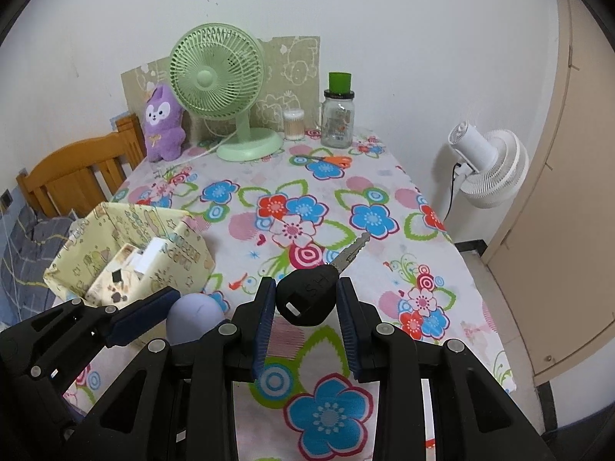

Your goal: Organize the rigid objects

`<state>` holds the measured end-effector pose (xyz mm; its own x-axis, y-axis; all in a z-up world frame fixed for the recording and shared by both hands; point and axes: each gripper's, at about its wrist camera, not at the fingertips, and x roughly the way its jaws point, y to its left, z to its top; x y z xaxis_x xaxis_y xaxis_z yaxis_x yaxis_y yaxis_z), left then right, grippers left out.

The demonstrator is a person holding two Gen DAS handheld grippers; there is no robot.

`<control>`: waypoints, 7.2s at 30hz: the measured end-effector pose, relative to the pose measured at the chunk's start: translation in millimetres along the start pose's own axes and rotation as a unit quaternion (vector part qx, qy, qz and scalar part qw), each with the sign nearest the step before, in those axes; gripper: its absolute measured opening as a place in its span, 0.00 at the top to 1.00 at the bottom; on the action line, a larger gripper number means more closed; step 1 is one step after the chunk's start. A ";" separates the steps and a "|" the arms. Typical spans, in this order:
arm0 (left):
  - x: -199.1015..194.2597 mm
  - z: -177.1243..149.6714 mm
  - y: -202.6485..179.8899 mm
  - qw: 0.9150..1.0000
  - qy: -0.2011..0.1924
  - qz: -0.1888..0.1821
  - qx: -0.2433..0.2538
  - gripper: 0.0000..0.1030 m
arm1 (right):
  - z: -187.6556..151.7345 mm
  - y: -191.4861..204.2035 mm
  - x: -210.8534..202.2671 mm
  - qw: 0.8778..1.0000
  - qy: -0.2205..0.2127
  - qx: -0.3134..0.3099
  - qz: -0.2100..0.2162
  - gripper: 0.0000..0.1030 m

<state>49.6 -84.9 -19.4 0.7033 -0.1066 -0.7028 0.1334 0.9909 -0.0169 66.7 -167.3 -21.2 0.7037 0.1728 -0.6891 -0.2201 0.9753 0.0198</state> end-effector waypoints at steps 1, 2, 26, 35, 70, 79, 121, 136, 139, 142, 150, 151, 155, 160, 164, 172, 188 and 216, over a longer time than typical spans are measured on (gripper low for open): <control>-1.6 0.8 2.1 1.000 -0.001 0.000 0.000 0.61 | 0.8 1.6 -1.2 1.000 -0.001 0.000 0.000 0.66; -3.5 1.9 5.0 1.000 -0.003 0.001 0.000 0.61 | 2.5 4.2 -2.5 1.000 -0.002 0.000 0.000 0.66; -17.4 15.7 76.8 1.000 -0.012 0.016 -0.010 0.61 | 36.2 75.0 5.6 1.000 -0.010 -0.010 0.024 0.66; -15.4 16.5 106.0 1.000 -0.009 0.017 -0.020 0.61 | 47.1 102.1 17.5 0.999 -0.006 -0.021 0.032 0.66; 33.3 -1.3 187.7 0.995 0.049 0.047 -0.073 0.39 | 49.9 169.2 89.1 0.994 0.059 -0.059 0.070 0.66; 35.2 -5.0 194.9 0.994 0.062 0.058 -0.074 0.25 | 45.9 176.8 99.1 0.991 0.073 -0.052 0.103 0.64; 11.2 2.4 98.9 0.999 0.021 0.028 -0.042 0.00 | 17.6 59.4 28.6 0.999 0.027 0.025 0.020 0.10; -15.8 12.6 72.0 0.998 -0.011 0.044 -0.032 0.00 | 13.8 14.4 -10.3 0.999 -0.008 0.051 0.002 0.08; -21.5 14.1 68.8 0.998 -0.017 0.048 -0.031 0.00 | 13.2 8.5 -17.4 0.998 -0.012 0.060 -0.001 0.07; -28.1 14.6 64.6 0.998 -0.021 0.051 -0.027 0.00 | 12.6 4.7 -25.1 0.998 -0.020 0.059 -0.007 0.07; -46.2 15.2 55.5 0.998 -0.037 0.052 -0.022 0.00 | 9.6 -4.1 -49.1 0.997 -0.044 0.059 -0.023 0.07; -48.5 15.1 54.3 0.998 -0.040 0.053 -0.021 0.00 | 8.9 -5.1 -53.0 0.997 -0.049 0.058 -0.030 0.06; -57.2 13.4 50.6 0.997 -0.050 0.053 -0.020 0.00 | 6.8 -8.8 -63.1 0.995 -0.066 0.056 -0.051 0.02; -66.7 12.6 50.5 0.996 -0.062 0.054 -0.020 0.00 | 4.0 -11.4 -74.7 0.994 -0.079 0.058 -0.055 0.02; -74.8 11.9 51.7 0.996 -0.072 0.057 -0.020 0.00 | 2.9 -10.8 -82.6 0.993 -0.090 0.058 -0.056 0.02; -85.5 9.4 56.0 0.994 -0.083 0.066 -0.022 0.00 | 0.5 -10.6 -91.5 0.991 -0.106 0.062 -0.054 0.00; -92.8 10.8 61.6 0.993 -0.096 0.068 -0.028 0.00 | 2.8 -10.6 -99.0 0.988 -0.125 0.071 -0.052 0.00; -97.9 10.2 66.6 0.992 -0.103 0.068 -0.041 0.00 | 3.0 -2.7 -101.4 0.988 -0.132 0.062 -0.060 0.00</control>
<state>-3.3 -9.3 55.5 0.8396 0.0216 -0.5427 -0.0235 0.9997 0.0034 -2.1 -187.1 50.8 0.8745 0.0686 -0.4802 -0.0511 0.9975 0.0493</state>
